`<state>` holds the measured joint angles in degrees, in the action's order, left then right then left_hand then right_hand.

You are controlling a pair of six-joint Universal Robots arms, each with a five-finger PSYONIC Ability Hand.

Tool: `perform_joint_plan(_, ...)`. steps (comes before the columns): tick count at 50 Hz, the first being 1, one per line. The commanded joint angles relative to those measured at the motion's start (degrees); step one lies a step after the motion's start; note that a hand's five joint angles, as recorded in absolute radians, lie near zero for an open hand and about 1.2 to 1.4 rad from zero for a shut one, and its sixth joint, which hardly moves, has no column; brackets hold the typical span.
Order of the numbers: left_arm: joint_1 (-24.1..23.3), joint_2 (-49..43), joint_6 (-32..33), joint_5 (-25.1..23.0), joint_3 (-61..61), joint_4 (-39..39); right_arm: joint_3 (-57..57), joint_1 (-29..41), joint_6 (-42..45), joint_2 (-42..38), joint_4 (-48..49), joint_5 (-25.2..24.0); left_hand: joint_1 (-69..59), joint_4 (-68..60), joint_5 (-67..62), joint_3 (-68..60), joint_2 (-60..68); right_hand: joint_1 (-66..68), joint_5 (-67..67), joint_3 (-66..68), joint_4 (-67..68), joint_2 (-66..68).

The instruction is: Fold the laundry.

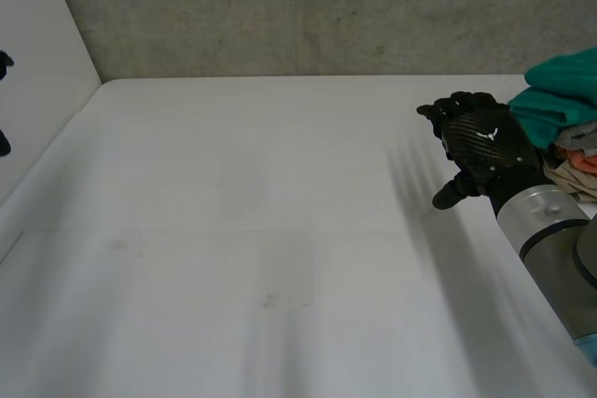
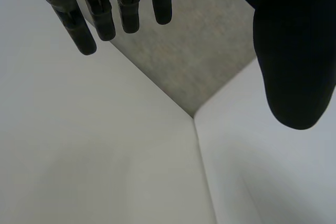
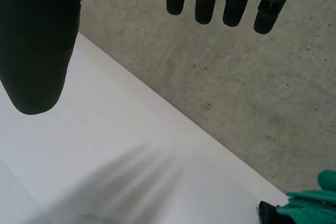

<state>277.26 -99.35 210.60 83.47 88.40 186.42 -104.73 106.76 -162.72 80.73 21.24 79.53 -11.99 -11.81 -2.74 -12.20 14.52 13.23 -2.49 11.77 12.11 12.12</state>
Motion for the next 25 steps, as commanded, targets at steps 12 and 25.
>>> perform_joint_plan(12,3.64,-7.43,8.24,-6.39,2.56,-3.53,0.76,0.11,0.12,-2.07,-1.21,0.01,1.99,1.81,2.74,2.20,-4.52,-3.23,2.49,-1.77,-2.11,-2.12)
perform_joint_plan(25,0.04,-16.13,7.81,0.37,-2.97,16.52,3.57,-0.85,-0.06,-3.66,-1.21,0.36,1.99,1.81,2.74,2.20,-4.52,-3.23,2.49,-1.77,-2.11,-2.12)
